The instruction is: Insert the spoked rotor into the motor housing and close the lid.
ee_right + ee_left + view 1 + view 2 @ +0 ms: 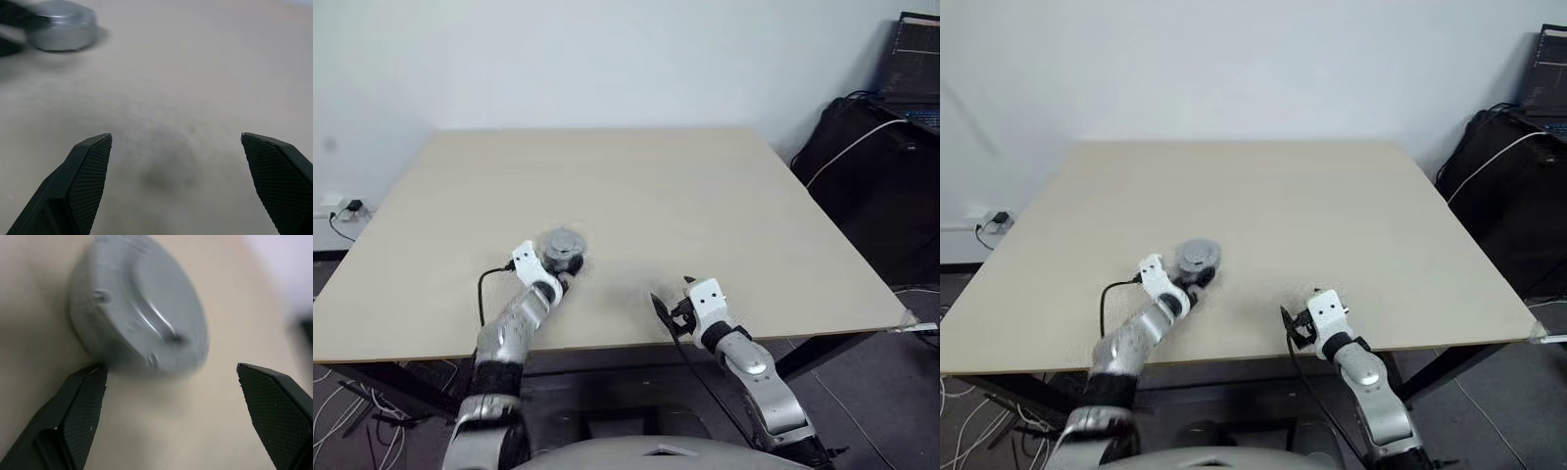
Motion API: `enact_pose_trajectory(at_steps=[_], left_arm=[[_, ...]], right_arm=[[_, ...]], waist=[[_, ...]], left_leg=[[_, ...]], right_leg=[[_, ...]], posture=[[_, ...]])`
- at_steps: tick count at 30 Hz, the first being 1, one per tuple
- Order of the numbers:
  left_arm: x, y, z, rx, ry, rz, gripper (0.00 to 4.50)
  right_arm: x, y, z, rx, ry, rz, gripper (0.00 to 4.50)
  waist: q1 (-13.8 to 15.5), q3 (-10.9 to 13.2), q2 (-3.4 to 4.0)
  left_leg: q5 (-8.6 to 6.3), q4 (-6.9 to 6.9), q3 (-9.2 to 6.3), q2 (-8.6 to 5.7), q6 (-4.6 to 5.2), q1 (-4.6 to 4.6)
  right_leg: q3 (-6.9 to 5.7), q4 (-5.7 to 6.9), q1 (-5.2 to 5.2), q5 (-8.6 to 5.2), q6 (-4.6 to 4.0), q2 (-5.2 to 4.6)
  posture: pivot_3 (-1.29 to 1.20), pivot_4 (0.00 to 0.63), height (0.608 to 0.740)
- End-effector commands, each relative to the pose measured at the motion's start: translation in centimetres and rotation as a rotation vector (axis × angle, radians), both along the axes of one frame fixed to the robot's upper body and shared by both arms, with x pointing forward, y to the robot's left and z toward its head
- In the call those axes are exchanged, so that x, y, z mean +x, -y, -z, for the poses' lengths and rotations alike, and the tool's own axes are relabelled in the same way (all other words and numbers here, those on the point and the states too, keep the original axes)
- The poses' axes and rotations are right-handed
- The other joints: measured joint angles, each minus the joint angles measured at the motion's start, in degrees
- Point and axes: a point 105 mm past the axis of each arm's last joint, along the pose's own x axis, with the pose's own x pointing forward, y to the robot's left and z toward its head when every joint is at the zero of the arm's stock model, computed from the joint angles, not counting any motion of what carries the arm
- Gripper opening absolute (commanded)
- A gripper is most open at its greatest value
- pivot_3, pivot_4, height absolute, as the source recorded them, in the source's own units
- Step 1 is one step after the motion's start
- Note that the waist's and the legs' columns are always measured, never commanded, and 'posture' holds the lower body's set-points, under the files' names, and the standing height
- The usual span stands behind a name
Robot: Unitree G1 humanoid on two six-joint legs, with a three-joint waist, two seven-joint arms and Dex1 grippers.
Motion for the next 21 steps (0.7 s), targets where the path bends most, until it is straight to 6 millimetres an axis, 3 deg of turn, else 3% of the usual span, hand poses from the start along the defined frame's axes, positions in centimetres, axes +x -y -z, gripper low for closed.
enact_pose_trajectory(at_steps=[1,10,15,21], left_arm=[[-2.8,-1.1,0.4,0.191,0.087,0.046,4.49],[-5.9,-1.8,-2.0,0.464,0.379,-0.094,4.49],[-6.7,-1.8,-3.3,0.495,0.476,-0.219,4.49],[-6.6,-1.3,-4.8,0.492,0.603,-0.243,4.49]], right_arm=[[0.9,0.6,-1.0,0.053,0.035,0.066,4.50],[1.4,2.3,-1.8,0.005,0.159,0.216,4.50],[0.9,2.9,-1.6,0.017,0.174,0.260,4.50],[0.7,3.1,-3.1,0.049,0.270,0.288,4.50]], waist=[[-0.22,-0.08,0.16],[1.60,-0.06,0.36],[1.95,-0.06,0.36],[1.81,0.00,0.32]], left_leg=[[0.01,-0.06,0.01,0.05,-0.03,0.03],[0.31,-0.84,0.00,0.07,-0.53,-0.31],[0.31,-0.93,-0.01,0.08,-0.52,-0.43],[0.29,-0.91,-0.02,0.08,-0.46,-0.44]], right_leg=[[0.07,0.02,-0.04,0.00,-0.03,0.00],[0.17,0.09,-0.81,-0.14,-0.48,-0.11],[0.08,0.07,-0.89,-0.27,-0.64,-0.11],[0.00,0.06,-0.87,-0.29,-0.59,-0.08]], posture=[[0.00,0.000,0.740],[0.00,0.000,0.740],[0.00,0.000,0.740],[0.00,0.000,0.740]])
